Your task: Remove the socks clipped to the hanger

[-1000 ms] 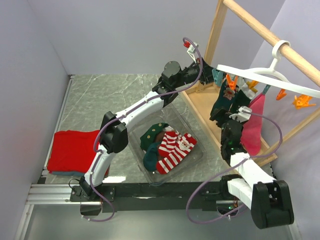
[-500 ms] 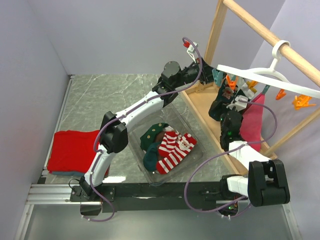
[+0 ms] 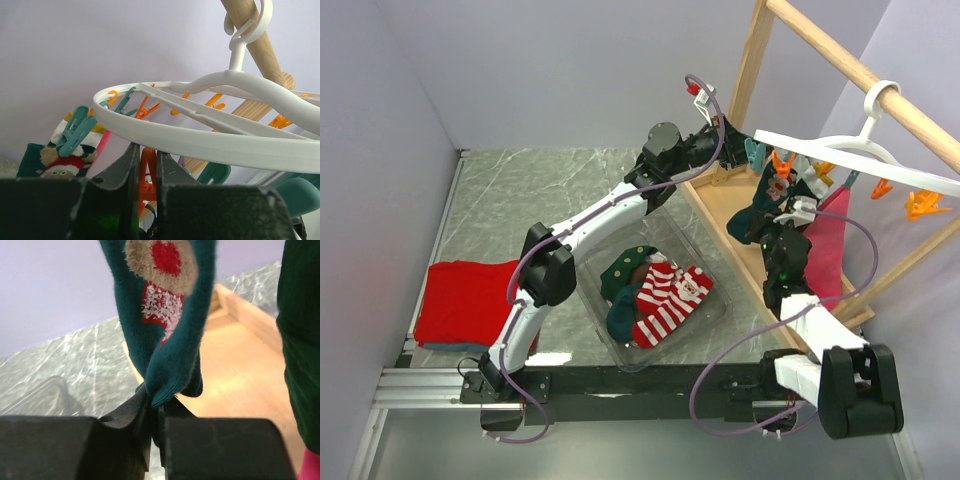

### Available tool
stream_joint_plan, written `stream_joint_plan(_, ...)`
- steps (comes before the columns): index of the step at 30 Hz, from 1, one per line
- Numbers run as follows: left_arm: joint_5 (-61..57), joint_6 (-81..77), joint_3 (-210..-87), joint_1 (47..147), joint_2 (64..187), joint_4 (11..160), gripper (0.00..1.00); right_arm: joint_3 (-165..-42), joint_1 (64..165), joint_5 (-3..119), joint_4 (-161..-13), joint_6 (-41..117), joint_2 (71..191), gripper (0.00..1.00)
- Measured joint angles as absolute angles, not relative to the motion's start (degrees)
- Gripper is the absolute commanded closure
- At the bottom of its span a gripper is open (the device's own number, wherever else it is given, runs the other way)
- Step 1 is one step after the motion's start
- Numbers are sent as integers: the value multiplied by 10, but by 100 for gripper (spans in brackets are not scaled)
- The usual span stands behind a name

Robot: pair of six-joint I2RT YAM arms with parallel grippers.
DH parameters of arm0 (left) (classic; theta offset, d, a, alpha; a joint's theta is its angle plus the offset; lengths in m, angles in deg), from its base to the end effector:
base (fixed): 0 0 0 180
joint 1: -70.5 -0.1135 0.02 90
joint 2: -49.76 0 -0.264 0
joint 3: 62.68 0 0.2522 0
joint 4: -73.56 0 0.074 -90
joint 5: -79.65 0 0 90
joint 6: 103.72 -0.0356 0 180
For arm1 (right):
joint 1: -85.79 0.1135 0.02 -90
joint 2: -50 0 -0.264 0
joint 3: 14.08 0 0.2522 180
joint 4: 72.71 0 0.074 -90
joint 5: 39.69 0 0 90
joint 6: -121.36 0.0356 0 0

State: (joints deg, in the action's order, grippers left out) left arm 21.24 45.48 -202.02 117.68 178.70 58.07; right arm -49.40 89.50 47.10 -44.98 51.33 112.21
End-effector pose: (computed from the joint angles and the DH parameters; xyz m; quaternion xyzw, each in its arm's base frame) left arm 0.3451 -0.3998 0.4099 0.1760 0.5320 -0.7395 0.3730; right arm 0.2310 0.0130 0.2346 0.1190 0.6918 0.1268 0.7009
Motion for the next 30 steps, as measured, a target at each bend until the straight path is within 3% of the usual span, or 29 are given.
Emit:
stream_joint_plan(4, 212, 448, -2020, 1177, 1787, 583, 79, -490, 895, 487, -501, 537, 1080, 100)
stream_joint_plan(8, 213, 450, -2017, 1175, 1787, 582, 59, -494, 895, 519, -566, 559, 1044, 100)
stream_joint_plan(15, 238, 460, -1997, 1168, 1789, 578, 39, -500, 894, 558, -650, 581, 977, 100)
stream_joint_plan(17, 247, 460, -1986, 1168, 1789, 574, 28, -500, 894, 567, -668, 586, 960, 100)
stream_joint_plan(24, 280, 462, -1972, 1159, 1791, 556, 30, -500, 894, 602, -719, 596, 915, 100)
stream_joint_plan(28, 291, 469, -1972, 1148, 1798, 521, 47, -500, 893, 614, -741, 599, 900, 100)
stream_joint_plan(30, 294, 479, -1972, 1141, 1807, 501, 50, -501, 893, 619, -750, 599, 895, 100)
